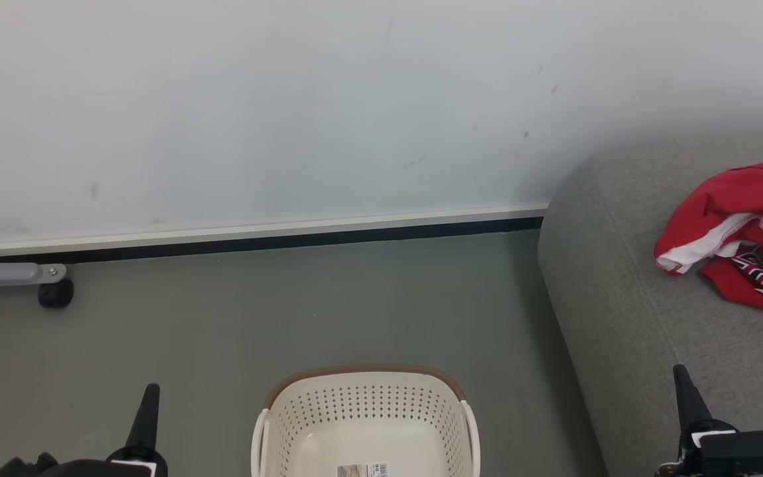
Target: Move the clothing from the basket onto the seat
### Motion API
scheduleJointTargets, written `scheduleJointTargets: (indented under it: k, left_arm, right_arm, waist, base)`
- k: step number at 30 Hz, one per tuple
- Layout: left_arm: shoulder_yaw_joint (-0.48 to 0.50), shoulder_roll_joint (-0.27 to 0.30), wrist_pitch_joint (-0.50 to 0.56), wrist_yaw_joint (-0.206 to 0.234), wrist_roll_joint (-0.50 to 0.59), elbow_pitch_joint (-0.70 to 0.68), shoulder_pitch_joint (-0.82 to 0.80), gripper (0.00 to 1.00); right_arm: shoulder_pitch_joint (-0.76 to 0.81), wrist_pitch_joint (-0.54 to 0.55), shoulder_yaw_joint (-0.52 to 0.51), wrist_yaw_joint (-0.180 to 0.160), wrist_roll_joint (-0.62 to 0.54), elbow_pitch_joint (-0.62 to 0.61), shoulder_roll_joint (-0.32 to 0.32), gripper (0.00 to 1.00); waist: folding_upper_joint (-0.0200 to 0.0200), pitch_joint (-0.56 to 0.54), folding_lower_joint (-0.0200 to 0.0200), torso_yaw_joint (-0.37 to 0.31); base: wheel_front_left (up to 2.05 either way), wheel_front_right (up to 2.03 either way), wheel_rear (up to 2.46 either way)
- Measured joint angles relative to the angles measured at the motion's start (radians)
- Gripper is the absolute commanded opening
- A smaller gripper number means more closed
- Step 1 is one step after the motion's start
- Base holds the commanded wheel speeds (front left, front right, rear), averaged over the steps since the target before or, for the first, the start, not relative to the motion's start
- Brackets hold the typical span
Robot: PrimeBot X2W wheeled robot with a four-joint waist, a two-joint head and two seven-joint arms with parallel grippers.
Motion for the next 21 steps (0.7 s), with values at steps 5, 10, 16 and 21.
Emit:
scheduleJointTargets:
  k: [5, 10, 16, 21]
  left_arm:
    - [0.009, -0.009, 0.019, -0.014, -0.061, 0.011, -0.005, 0.00]
    - [0.021, -0.014, 0.036, -0.026, -0.120, 0.024, -0.033, 0.00]
    - [0.034, -0.022, 0.056, -0.044, -0.191, 0.035, -0.045, 0.00]
    - [0.038, -0.031, 0.065, -0.051, -0.224, 0.040, -0.064, 0.00]
  right_arm:
    - [0.000, 0.017, -0.022, 0.012, 0.064, 0.003, 0.005, 0.00]
    - [-0.001, 0.035, -0.043, 0.022, 0.128, 0.007, 0.011, 0.00]
    - [-0.005, 0.057, -0.070, 0.037, 0.209, 0.010, 0.016, 0.00]
    - [-0.019, 0.065, -0.081, 0.044, 0.239, 0.011, 0.018, 0.00]
  waist:
    - [0.0000, 0.000, 0.0000, 0.003]
    - [0.0000, 0.000, 0.0000, 0.006]
    - [0.0000, 0.001, 0.0000, 0.010]
    - [0.0000, 0.001, 0.0000, 0.012]
  base:
    - [0.00, 0.00, 0.00]
    - [0.00, 0.00, 0.00]
    - [0.00, 0.00, 0.00]
    - [0.00, 0.00, 0.00]
